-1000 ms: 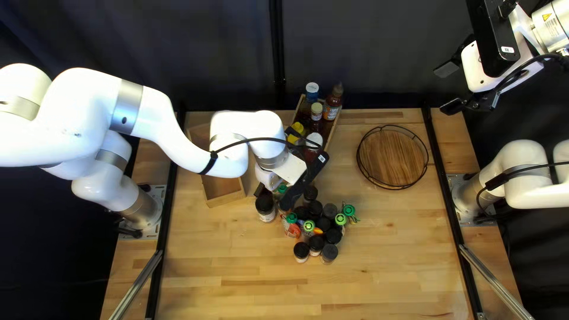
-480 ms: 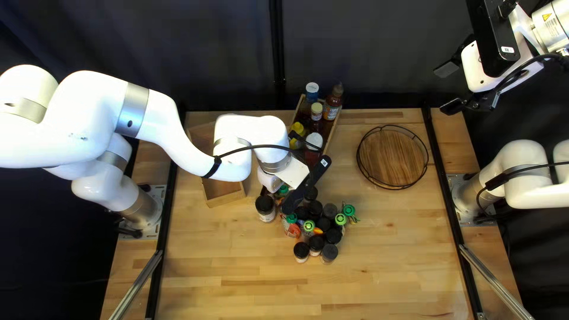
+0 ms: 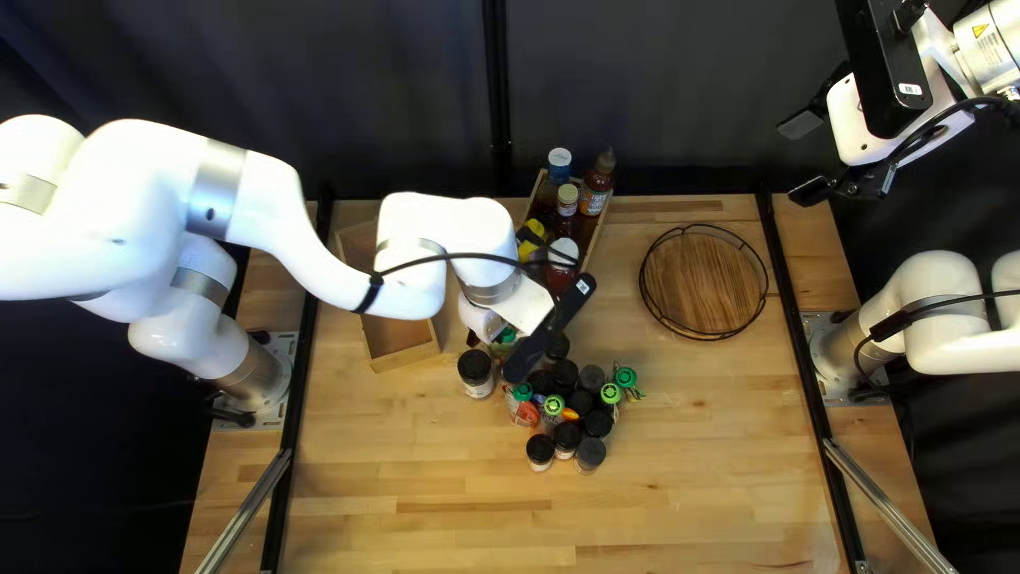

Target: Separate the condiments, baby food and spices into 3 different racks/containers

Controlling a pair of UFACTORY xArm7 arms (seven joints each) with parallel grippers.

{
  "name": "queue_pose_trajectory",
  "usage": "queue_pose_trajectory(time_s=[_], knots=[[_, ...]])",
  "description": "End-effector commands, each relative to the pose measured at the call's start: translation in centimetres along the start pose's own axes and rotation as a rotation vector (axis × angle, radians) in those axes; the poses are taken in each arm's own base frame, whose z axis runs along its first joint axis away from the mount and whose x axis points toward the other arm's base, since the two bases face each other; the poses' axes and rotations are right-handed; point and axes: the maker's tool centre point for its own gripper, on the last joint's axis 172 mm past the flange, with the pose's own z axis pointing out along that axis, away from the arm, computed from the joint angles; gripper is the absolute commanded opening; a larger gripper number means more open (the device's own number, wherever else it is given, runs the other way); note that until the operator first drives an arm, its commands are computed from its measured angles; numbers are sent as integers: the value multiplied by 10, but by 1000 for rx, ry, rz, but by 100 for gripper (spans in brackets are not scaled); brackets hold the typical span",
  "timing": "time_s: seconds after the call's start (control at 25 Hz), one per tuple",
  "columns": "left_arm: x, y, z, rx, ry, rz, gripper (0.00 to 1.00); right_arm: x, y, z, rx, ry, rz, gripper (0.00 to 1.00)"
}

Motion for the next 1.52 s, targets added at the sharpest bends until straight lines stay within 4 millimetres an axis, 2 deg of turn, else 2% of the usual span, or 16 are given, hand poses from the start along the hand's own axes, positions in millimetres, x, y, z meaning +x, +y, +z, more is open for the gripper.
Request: queue_pose_trajectory(time_s=[0.04, 0.08, 0.16, 0.24, 0.28, 0.44, 0.64, 1.0, 1.24, 1.52], knots=[[-27, -12, -51, 39, -20, -65, 0, 0, 0, 0, 0, 0, 0, 100], [-34, -13, -57, 43, -25, -77, 0, 0, 0, 0, 0, 0, 0, 100], [-61, -14, -74, 59, -45, -127, 0, 0, 0, 0, 0, 0, 0, 100], [-86, -11, -83, 71, -63, -172, 0, 0, 0, 0, 0, 0, 0, 100], [-92, -10, -84, 77, -68, -187, 0, 0, 0, 0, 0, 0, 0, 100], [-148, -5, -87, 108, -86, -299, 0, 0, 0, 0, 0, 0, 0, 100], [-202, -2, -80, 134, -99, -431, 0, 0, 0, 0, 0, 0, 0, 100], [-247, -4, -58, 174, -151, -577, 0, 0, 0, 0, 0, 0, 0, 100], [-276, 3, -48, 197, -190, -657, 0, 0, 0, 0, 0, 0, 0, 100], [-284, 7, -20, 188, -213, -703, 0, 0, 0, 0, 0, 0, 0, 100]])
